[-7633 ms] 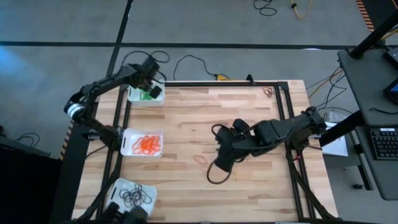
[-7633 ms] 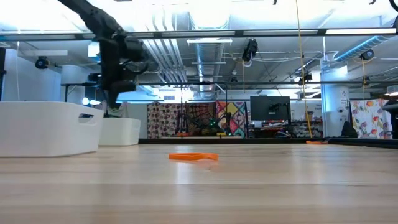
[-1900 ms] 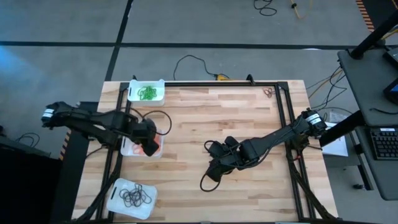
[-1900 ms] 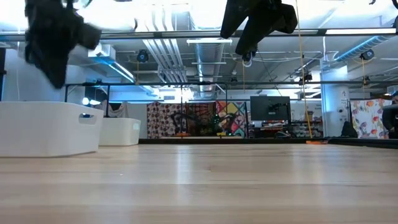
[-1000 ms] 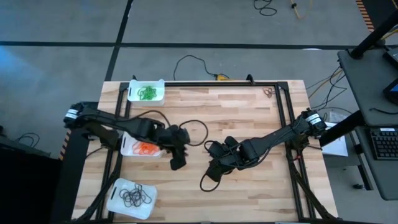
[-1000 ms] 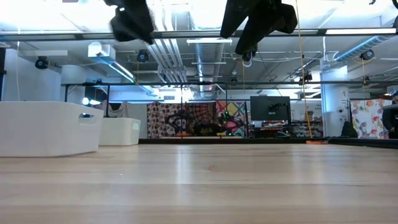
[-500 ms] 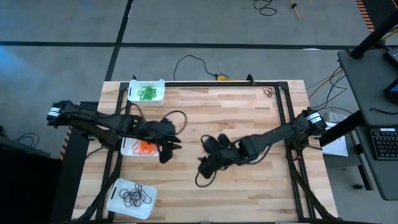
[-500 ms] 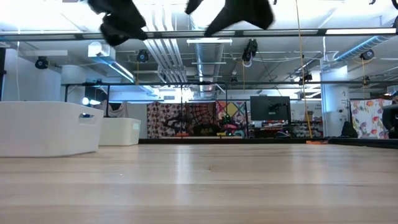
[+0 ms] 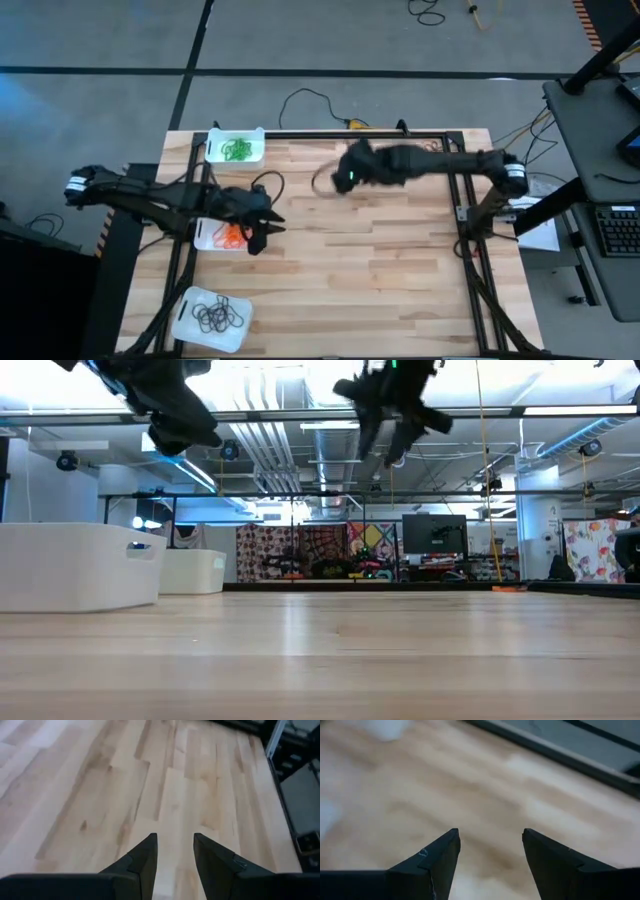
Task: Sort rubber bands into baskets
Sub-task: Put the orange rubber band into the middle white bin
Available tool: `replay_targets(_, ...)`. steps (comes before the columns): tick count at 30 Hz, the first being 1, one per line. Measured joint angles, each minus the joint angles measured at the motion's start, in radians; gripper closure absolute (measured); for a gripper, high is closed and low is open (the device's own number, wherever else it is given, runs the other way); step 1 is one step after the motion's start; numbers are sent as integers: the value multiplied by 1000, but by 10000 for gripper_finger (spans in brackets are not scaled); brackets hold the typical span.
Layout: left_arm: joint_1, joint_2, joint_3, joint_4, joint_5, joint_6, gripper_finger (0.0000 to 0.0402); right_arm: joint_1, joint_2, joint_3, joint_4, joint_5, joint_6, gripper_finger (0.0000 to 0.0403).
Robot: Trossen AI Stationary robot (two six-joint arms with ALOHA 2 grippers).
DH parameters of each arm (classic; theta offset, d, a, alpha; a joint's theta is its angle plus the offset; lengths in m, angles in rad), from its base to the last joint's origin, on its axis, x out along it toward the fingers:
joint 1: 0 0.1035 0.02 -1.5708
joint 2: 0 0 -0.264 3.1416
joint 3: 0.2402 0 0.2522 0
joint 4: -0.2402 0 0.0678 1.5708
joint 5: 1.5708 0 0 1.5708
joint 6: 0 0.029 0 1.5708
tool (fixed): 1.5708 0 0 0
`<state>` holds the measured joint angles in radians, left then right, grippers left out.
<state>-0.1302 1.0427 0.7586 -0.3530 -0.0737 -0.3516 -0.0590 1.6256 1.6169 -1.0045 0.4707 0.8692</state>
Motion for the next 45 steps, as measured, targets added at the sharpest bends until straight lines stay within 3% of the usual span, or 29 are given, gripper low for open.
replay_targets(5, 107, 17, 0, 62, 16, 5, 290, -244, -1, -9, -111, 2, -78, 188)
replay_targets(12, 295, 55, 0, 146, 31, 32, 290, -572, 8, -102, -69, -75, -256, 188)
replay_targets(16, 370, 77, 0, 236, 47, 23, 290, -716, 12, -215, -20, -97, -279, 188)
replay_targets(20, 424, 123, 0, 362, 33, 40, 290, -845, 13, -354, 76, -184, -332, 191)
replay_targets(25, 479, 210, 0, 530, 34, 23, 290, -978, 13, -453, 96, -190, -438, 212)
replay_targets(32, 508, 283, 54, 507, 39, -26, 290, -1021, 28, -448, 210, -269, -524, 262)
replay_targets(45, 498, 214, 158, 324, 66, 37, 290, -1044, 250, -306, 118, -221, -496, 324)
